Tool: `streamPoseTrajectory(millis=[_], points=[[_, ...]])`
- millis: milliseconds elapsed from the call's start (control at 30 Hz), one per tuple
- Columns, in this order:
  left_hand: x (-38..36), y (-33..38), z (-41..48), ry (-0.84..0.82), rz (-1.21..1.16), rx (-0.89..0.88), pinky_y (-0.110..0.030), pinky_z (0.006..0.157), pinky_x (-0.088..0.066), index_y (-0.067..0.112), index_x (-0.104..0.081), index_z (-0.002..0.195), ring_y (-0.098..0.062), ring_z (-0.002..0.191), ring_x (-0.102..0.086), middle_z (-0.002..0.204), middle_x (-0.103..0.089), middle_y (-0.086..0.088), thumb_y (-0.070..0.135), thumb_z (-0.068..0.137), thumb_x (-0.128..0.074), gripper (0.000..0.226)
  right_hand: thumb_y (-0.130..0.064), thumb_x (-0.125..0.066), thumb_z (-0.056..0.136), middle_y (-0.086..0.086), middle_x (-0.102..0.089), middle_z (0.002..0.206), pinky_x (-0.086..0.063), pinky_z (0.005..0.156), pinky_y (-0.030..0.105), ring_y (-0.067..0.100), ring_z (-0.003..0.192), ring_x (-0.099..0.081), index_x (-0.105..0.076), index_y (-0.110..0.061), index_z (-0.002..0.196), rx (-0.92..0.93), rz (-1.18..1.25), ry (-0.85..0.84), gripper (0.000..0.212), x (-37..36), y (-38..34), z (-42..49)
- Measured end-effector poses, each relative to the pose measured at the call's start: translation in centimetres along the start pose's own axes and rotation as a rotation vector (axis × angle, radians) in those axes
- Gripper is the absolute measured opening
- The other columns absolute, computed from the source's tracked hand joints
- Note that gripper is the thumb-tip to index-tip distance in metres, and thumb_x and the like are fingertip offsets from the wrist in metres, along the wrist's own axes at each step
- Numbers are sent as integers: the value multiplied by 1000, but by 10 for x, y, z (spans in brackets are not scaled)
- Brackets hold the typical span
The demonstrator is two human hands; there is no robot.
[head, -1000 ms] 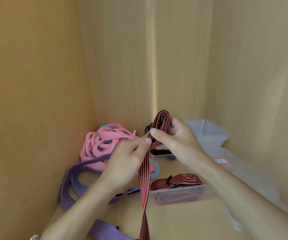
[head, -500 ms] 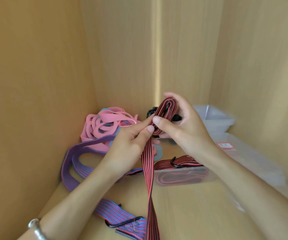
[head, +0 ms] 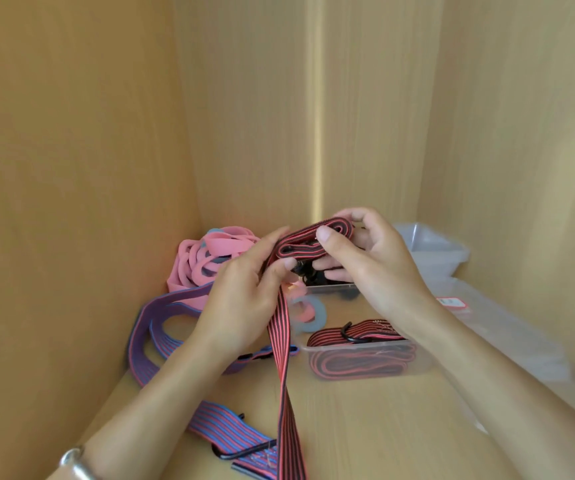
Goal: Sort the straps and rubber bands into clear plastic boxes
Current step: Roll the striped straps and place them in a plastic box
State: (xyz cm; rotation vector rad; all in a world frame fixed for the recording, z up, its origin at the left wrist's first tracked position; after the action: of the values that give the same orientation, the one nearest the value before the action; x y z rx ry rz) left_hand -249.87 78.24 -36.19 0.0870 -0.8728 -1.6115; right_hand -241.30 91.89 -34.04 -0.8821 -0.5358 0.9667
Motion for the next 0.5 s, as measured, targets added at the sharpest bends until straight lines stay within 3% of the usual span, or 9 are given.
streamPoseTrajectory(millis=[100, 233, 333, 500], points=[[3, 1, 1, 86, -55, 33, -4, 75, -43, 32, -53, 120, 13, 80, -61, 85, -65, 21, 14, 96, -54, 30, -20, -65, 90, -2, -70, 84, -59, 68, 26, 12, 72, -71, -56, -23, 93, -20, -59, -15, 10, 0, 1, -1], [1, 7, 3, 146, -483, 256, -20, 67, -56, 27, -56, 118, -5, 74, -68, 83, -68, 6, 1, 95, -51, 34, -20, -69, 85, 2, -71, 79, -59, 75, 37, 17, 74, -72, -56, -18, 90, -29, -104, -23, 14, -2, 0, -3], [1, 8, 4, 194, -629, 341, -23, 69, -58, 21, -59, 118, -12, 77, -69, 89, -71, 0, 3, 95, -51, 30, -16, -72, 83, 0, -69, 73, -57, 77, 43, 20, 71, -70, -54, -16, 85, -31, -90, -30, 18, -6, -2, -5], [-2, 9, 3, 180, -687, 371, -28, 74, -59, 27, -57, 122, -12, 79, -68, 85, -73, 8, 8, 98, -48, 32, -12, -73, 81, -5, -69, 67, -58, 76, 42, 13, 66, -70, -52, -17, 85, -51, -103, -45, 22, -10, 0, -8]])
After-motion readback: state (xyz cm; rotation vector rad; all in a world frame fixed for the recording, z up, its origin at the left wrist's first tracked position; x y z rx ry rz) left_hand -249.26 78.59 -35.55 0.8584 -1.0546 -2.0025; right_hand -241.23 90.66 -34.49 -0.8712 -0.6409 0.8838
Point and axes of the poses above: each hand's wrist, its own z-axis towards the middle knuckle, its own x-axis out of the back of the hand, y = z × x, the point moved 1 cm from there along z, towards the middle knuckle
